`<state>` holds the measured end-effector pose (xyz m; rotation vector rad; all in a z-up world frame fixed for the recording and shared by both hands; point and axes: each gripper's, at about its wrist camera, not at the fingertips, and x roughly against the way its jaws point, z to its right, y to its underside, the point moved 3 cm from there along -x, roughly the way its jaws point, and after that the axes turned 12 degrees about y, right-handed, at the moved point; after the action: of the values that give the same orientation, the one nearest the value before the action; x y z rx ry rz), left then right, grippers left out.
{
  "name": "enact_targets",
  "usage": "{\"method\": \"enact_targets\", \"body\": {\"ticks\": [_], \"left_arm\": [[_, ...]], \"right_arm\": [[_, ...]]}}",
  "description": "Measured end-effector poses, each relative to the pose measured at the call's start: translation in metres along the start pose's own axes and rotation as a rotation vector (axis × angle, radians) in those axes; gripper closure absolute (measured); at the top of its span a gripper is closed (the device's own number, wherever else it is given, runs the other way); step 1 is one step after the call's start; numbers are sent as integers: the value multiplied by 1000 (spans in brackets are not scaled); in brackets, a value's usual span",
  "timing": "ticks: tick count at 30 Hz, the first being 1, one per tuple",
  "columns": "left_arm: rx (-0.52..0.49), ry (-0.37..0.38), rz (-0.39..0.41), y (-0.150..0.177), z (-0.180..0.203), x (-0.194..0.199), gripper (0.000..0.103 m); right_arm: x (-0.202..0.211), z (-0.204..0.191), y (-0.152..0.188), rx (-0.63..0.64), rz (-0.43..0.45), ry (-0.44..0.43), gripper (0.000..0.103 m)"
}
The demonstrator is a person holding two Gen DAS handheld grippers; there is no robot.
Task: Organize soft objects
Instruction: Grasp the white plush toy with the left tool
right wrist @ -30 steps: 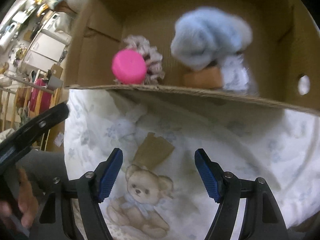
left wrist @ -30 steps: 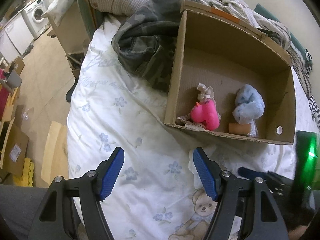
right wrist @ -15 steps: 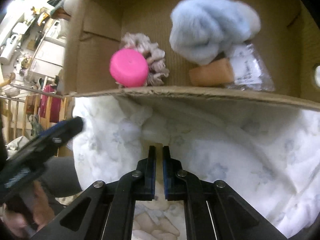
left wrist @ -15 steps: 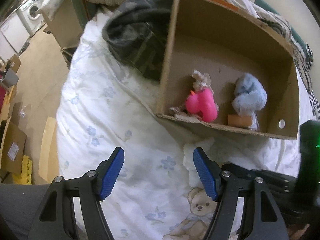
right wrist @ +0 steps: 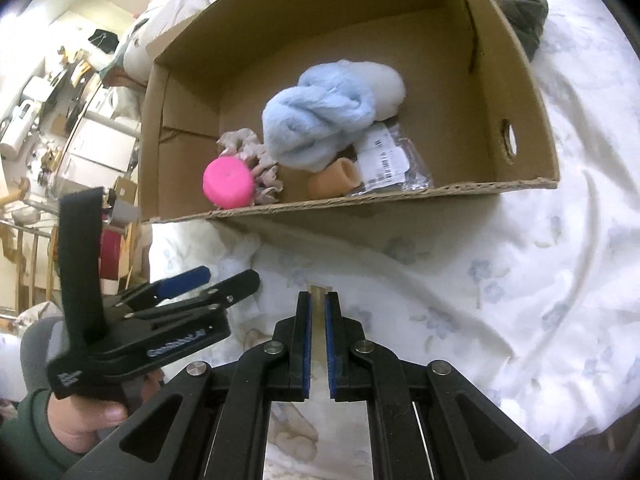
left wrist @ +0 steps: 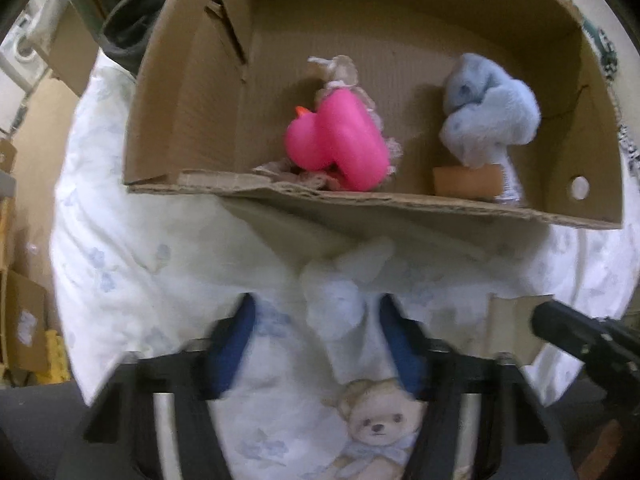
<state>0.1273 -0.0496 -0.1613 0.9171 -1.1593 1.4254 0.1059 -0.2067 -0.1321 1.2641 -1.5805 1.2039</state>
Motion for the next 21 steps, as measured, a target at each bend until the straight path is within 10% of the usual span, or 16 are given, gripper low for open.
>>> {"method": "enact_targets", "body": {"ticks": [21], "left_arm": [[84, -20, 59, 13, -35, 41, 83]], "right_arm": [[-2, -27, 3, 98, 21, 20, 95]]}}
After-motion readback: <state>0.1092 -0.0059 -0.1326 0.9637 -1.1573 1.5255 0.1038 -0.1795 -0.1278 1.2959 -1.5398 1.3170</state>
